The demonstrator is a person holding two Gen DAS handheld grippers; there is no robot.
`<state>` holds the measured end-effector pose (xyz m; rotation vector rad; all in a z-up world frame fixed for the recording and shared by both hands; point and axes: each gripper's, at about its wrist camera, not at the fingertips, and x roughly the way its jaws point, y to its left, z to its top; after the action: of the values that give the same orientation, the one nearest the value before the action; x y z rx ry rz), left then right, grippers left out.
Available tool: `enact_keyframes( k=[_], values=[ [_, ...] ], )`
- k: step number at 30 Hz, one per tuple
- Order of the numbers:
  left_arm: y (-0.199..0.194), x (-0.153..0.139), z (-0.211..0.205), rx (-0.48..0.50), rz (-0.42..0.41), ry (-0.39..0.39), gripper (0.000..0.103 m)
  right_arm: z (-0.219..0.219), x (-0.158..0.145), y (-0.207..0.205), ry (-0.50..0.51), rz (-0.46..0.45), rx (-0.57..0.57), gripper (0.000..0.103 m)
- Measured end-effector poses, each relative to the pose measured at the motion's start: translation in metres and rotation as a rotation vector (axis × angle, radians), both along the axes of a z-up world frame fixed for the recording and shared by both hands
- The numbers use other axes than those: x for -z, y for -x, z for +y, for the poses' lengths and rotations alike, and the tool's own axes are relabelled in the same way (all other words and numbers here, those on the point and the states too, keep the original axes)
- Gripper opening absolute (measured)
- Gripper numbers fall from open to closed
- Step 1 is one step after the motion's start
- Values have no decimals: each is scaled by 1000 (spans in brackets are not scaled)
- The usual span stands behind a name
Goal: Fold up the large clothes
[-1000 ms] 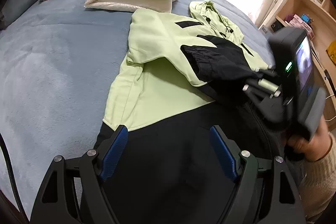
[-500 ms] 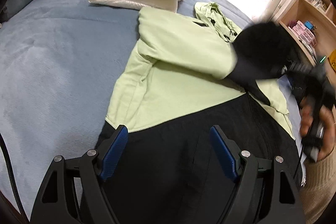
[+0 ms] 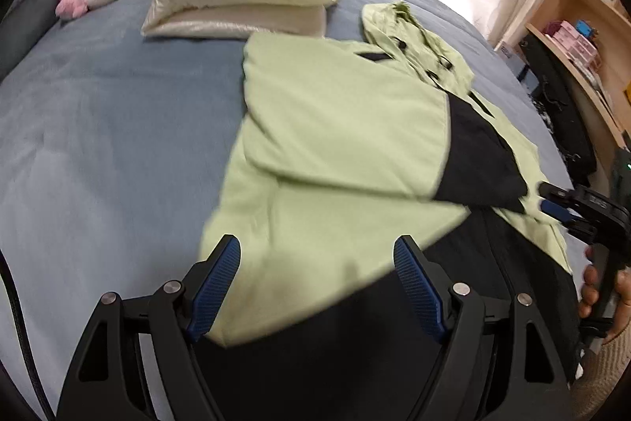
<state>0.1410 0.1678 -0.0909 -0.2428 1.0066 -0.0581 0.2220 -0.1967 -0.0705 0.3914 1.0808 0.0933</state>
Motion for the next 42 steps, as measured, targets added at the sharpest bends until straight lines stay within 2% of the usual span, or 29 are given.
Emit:
enact_keyframes(
  k=[4, 10, 14, 17, 18, 19, 20, 21, 23, 25, 27, 28, 30, 32, 35, 37, 39, 42],
  values=[
    [-47, 8, 18, -22, 36, -15, 79, -31, 3, -25, -3, -17, 48, 50],
    [-120, 36, 50, -89, 122, 36, 79, -61, 37, -76, 26, 40, 63, 50],
    [-149, 54, 56, -96, 168, 48, 79, -65, 54, -103, -3, 41, 54, 50],
    [-160, 58, 53, -90, 162, 10, 79, -58, 56, -113, 7, 6, 29, 51],
    [-162, 57, 50, -92, 150, -17, 73, -53, 57, -116, 25, -4, 13, 50],
    [-163, 56, 47, -93, 135, -49, 45, -49, 57, -118, 50, -10, 0, 47],
    [-164, 53, 43, -86, 116, -79, 24, -41, 57, -119, 90, -24, -26, 31],
    [-164, 50, 43, -96, 103, -117, 5, -35, 56, -121, 119, -29, -54, 26],
    [-159, 40, 43, -138, 46, -153, 4, -25, 51, -122, 140, -57, -88, 22],
    [-150, 34, 44, -175, -15, -187, 3, -18, 37, -120, 163, -129, -92, 22],
    [-145, 36, 47, -221, -36, -257, 4, -15, 24, -115, 186, -204, -62, 22],
    [-145, 40, 48, -243, -29, -288, 4, -14, 24, -115, 208, -210, -42, 22],
    [-146, 52, 57, -276, 24, -302, 4, -12, 41, -121, 314, -130, -7, 22],
    [-144, 59, 65, -285, 34, -248, 4, -15, 59, -124, 335, -64, -5, 23],
    [-140, 53, 69, -265, 30, -228, 5, -12, 54, -120, 388, -66, -7, 23],
    [-138, 47, 68, -253, 32, -223, 12, -9, 51, -119, 419, -55, -13, 27],
    [-136, 38, 66, -240, 21, -208, 13, -9, 45, -116, 420, -34, 10, 28],
    [-129, 21, 44, -202, -35, -251, 19, -10, 30, -101, 353, -66, 40, 31]
  ],
)
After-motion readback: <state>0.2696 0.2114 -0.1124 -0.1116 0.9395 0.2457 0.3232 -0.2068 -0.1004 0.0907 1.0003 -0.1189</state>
